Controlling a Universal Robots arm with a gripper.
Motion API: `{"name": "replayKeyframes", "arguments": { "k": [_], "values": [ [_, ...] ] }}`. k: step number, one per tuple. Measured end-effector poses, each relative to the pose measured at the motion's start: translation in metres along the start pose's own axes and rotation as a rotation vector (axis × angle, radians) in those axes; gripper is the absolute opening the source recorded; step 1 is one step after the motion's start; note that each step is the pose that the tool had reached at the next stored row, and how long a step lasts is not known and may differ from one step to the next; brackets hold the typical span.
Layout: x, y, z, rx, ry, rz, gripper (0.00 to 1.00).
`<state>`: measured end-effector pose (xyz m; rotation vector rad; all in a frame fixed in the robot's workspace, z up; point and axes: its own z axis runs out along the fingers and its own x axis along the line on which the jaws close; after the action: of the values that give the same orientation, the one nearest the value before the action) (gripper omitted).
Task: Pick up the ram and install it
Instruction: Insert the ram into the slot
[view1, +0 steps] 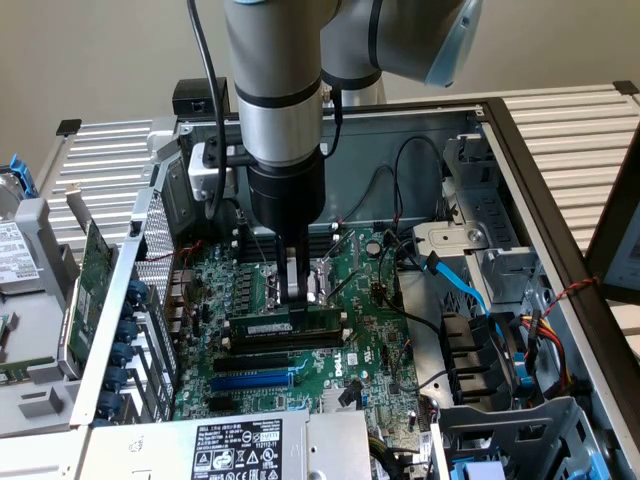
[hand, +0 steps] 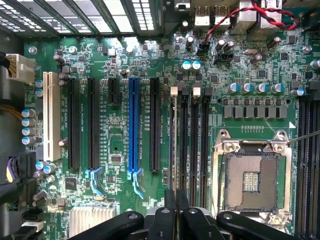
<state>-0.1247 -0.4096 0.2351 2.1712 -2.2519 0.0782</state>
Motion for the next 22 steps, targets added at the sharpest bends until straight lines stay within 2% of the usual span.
{"name": "replayKeyframes", "arguments": {
  "k": [22],
  "values": [
    [0.0005, 0.0000, 0.0022, 0.0000, 0.0001, 0.009, 0.13]
  ]
}}
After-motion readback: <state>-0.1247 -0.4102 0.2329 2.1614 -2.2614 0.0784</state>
